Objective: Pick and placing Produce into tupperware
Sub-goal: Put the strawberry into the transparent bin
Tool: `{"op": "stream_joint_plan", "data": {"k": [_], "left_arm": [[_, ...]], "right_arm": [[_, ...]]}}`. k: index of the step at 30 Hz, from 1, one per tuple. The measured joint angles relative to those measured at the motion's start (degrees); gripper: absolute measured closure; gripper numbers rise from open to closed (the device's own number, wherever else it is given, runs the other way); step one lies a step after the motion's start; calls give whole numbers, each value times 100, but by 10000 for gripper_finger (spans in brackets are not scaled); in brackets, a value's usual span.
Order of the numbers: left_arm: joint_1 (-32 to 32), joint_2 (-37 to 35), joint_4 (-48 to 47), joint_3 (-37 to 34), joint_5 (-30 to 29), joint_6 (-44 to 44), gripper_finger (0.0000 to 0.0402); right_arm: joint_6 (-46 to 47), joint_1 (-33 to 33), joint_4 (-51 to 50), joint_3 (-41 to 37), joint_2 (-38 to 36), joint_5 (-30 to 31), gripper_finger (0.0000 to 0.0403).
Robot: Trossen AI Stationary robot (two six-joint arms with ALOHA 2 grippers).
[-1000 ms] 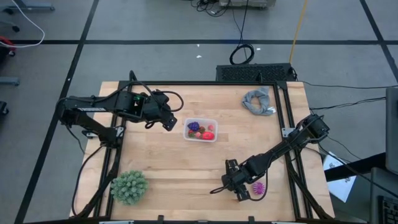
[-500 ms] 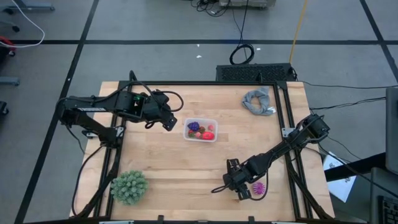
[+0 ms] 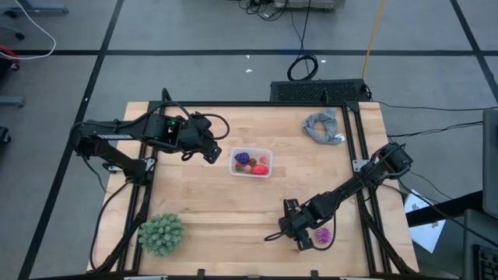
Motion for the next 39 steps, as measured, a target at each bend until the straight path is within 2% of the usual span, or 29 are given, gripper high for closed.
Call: {"op": "stream_joint_plan", "data": {"k": [12,30,39], "left_arm": [[-2,0,2,0,-1,-18,94],[0,0,2,0,-1,-33,94],[0,0,2,-2,-1,-37,94]], "right_arm": [[0,-1,17,0,0,-1,221],[-21,0,12,0,0,-1,290],[-24,-2,12,0,0,0,300]]}}
